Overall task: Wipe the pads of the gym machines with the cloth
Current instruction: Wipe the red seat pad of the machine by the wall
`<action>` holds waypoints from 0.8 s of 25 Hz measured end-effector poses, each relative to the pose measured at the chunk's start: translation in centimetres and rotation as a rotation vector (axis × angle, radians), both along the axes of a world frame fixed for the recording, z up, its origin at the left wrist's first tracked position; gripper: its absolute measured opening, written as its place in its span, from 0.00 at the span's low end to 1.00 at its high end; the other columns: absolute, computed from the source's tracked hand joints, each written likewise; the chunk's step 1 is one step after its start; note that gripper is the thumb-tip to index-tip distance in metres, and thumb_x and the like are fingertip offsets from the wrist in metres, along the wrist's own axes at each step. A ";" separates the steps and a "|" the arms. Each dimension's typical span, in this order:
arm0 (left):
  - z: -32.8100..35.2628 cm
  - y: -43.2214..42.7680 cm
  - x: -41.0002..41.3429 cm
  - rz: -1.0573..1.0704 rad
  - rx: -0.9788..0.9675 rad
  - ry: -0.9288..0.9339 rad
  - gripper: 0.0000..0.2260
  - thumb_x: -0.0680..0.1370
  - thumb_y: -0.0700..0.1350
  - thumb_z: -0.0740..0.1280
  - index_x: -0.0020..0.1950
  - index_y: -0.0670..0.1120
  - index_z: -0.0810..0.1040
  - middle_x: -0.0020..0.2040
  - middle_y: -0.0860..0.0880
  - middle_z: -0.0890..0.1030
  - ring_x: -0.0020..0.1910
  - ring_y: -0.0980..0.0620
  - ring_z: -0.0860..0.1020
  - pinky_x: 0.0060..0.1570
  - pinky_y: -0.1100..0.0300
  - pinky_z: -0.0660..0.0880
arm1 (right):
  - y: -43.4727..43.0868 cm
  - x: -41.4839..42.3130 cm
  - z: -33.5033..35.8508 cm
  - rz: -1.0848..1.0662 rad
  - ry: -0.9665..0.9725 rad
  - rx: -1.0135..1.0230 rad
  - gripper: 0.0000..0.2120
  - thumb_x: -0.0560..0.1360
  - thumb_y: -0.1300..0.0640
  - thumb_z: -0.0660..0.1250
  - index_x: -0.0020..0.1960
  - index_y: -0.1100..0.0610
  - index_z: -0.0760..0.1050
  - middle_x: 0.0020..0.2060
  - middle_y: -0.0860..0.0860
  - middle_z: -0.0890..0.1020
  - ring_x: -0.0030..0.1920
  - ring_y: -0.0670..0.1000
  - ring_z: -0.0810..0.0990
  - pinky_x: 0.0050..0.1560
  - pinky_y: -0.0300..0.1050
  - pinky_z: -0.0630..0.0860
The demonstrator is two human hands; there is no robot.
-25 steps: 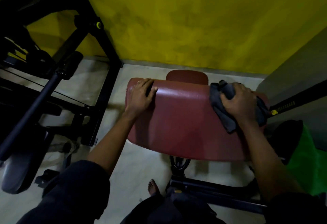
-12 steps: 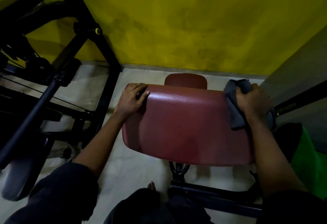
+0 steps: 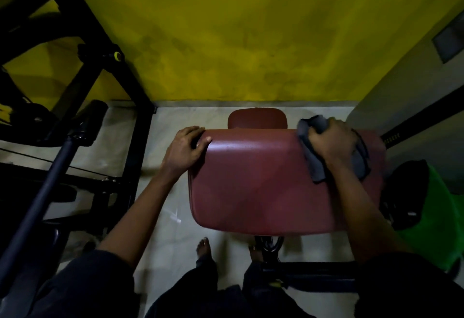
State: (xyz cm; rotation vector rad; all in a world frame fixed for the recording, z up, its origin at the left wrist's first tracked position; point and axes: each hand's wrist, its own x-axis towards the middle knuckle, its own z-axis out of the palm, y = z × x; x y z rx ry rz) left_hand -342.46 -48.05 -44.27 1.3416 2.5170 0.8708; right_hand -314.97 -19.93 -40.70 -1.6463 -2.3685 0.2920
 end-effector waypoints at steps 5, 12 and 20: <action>-0.4 -1.2 -1.7 0.006 0.030 -0.173 0.23 0.79 0.59 0.65 0.68 0.45 0.77 0.64 0.46 0.77 0.62 0.50 0.76 0.62 0.58 0.72 | -5.1 -7.3 0.4 0.256 -0.047 -0.103 0.22 0.71 0.39 0.60 0.52 0.56 0.76 0.49 0.58 0.83 0.49 0.63 0.80 0.47 0.53 0.75; -0.5 -1.4 -3.0 0.049 0.145 -0.418 0.12 0.77 0.57 0.70 0.53 0.50 0.79 0.53 0.55 0.80 0.54 0.57 0.78 0.56 0.58 0.76 | -4.0 -10.5 1.3 0.256 -0.220 -0.342 0.27 0.73 0.34 0.55 0.57 0.52 0.77 0.54 0.57 0.83 0.52 0.61 0.81 0.49 0.52 0.73; -0.2 -1.7 -4.3 0.044 0.081 -0.567 0.11 0.76 0.56 0.71 0.54 0.52 0.81 0.54 0.59 0.83 0.55 0.62 0.80 0.58 0.58 0.77 | -5.6 -19.2 2.0 0.396 -0.484 -0.668 0.34 0.74 0.32 0.55 0.69 0.54 0.73 0.67 0.57 0.76 0.64 0.60 0.76 0.62 0.52 0.72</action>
